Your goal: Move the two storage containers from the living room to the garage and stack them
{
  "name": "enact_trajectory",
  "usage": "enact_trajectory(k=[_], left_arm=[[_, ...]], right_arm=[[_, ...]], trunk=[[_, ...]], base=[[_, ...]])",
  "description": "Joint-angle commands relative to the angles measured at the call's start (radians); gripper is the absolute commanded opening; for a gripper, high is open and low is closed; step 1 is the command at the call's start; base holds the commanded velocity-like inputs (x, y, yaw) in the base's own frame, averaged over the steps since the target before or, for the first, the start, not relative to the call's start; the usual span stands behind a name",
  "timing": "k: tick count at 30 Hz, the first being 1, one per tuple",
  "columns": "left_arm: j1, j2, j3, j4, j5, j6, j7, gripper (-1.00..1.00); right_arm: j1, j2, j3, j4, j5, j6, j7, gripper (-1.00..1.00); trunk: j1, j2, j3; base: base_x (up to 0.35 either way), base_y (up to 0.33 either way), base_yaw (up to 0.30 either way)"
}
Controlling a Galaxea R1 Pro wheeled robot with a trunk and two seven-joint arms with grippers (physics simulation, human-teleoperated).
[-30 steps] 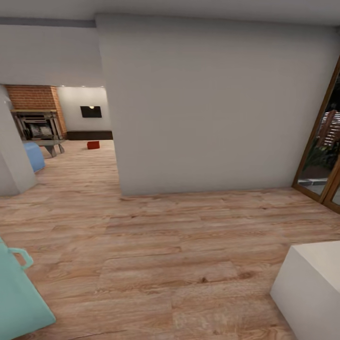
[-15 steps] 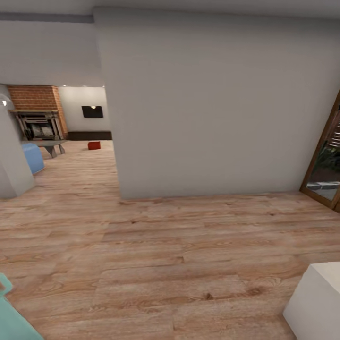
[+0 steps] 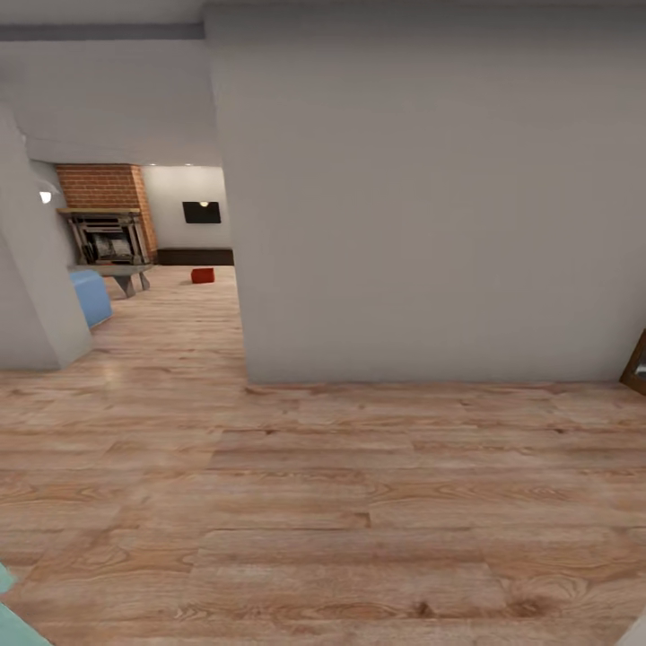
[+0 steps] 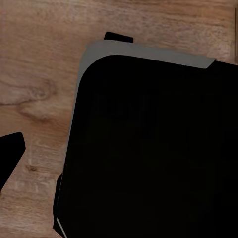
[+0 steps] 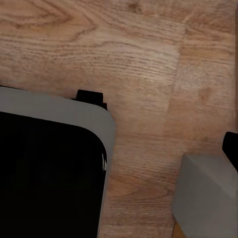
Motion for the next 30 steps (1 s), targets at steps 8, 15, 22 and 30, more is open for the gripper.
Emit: enact_trajectory(k=[8,15,22,30], left_arm=[[0.000,0.000,0.000,0.001,0.006,0.000,0.001,1.00],[0.000,0.000,0.000,0.001,0.006,0.000,0.001,1.00],[0.000,0.000,0.000,0.000,0.006,0.000,0.001,1.00],[0.000,0.000,0.000,0.000,0.006,0.000,0.001,1.00]], right_arm=[[-0.001,0.000,0.014,0.002,-0.005,-0.003,0.000,1.00],[-0.001,-0.001,0.014,0.002,-0.005,-0.003,0.001,1.00],[-0.001,-0.001,0.014,0.002,-0.005,-0.003,0.001,1.00],[-0.001,0.001,0.013,0.002,-0.008,-0.002,0.000,1.00]], trunk=[[0.001,0.000,-0.001],[0.001,0.000,-0.001],[0.001,0.000,-0.001],[0.001,0.000,-0.001]], base=[[0.324,0.000,0.003],[0.324,0.000,0.000],[0.324,0.000,0.000],[0.324,0.000,0.000]])
